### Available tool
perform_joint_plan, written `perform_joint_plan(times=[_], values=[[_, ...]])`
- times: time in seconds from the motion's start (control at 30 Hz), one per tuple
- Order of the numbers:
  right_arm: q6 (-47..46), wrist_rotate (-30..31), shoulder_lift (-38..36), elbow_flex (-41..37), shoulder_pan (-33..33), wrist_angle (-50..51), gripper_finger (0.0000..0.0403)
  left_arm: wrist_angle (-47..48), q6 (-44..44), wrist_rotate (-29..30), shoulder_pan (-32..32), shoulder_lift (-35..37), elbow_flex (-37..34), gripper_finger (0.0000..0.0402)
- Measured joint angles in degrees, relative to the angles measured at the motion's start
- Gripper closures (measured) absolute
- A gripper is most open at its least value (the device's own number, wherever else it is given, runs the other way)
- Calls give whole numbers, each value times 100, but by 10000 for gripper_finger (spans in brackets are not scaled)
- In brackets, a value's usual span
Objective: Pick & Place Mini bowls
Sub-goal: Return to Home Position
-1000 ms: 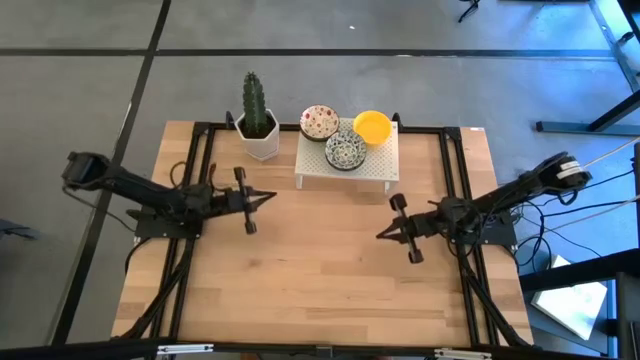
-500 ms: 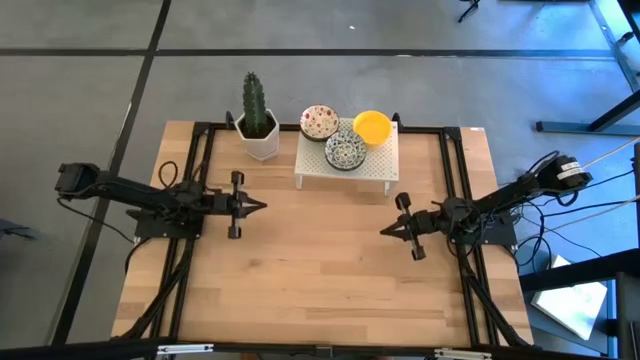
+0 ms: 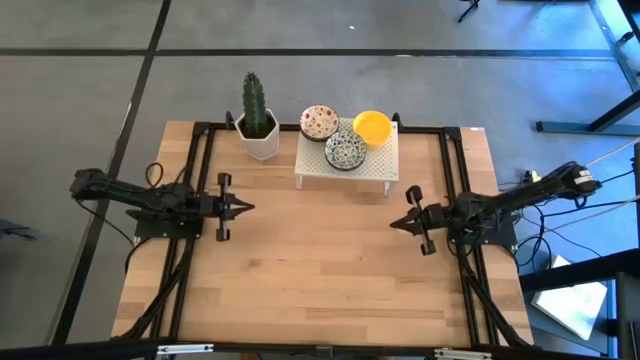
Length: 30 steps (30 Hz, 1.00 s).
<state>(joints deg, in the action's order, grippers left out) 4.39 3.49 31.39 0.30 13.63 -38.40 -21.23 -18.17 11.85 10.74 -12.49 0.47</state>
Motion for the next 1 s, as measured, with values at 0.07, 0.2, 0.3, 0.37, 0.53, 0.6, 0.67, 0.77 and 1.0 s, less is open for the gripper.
perform_joint_plan(times=[0.07, 0.2, 0.3, 0.37, 0.53, 0.6, 0.67, 0.77, 1.0], values=[[9, 0, -426, 0, 0, 427, 401, 334, -28, 55, 81, 405, 0, 399], [-49, 2, -1193, 0, 0, 1542, 401, 1183, -17, 110, 165, 1134, 0, 400], [-172, 0, -1681, 0, -2, 2176, 401, 1701, 193, 215, 164, 1248, 0, 399], [-235, -7, -1948, 0, -2, 2422, 401, 1743, 337, 208, 164, 1244, 0, 400], [-498, -48, -2552, 0, -2, 3149, 401, 1839, 483, 152, 167, 1248, 0, 399], [-494, -17, -2871, 0, -2, 3496, 401, 1842, 496, 154, 167, 1248, 0, 400], [-428, 89, -3140, 1, -2, 3663, 401, 1844, 492, 147, 167, 1248, 0, 400], [-291, 98, -3133, 20, 0, 3541, 401, 1845, 459, 118, 167, 1248, 0, 399], [-389, 151, -3120, 11, 0, 3627, 401, 1861, 398, -31, 164, 1248, 0, 399]])
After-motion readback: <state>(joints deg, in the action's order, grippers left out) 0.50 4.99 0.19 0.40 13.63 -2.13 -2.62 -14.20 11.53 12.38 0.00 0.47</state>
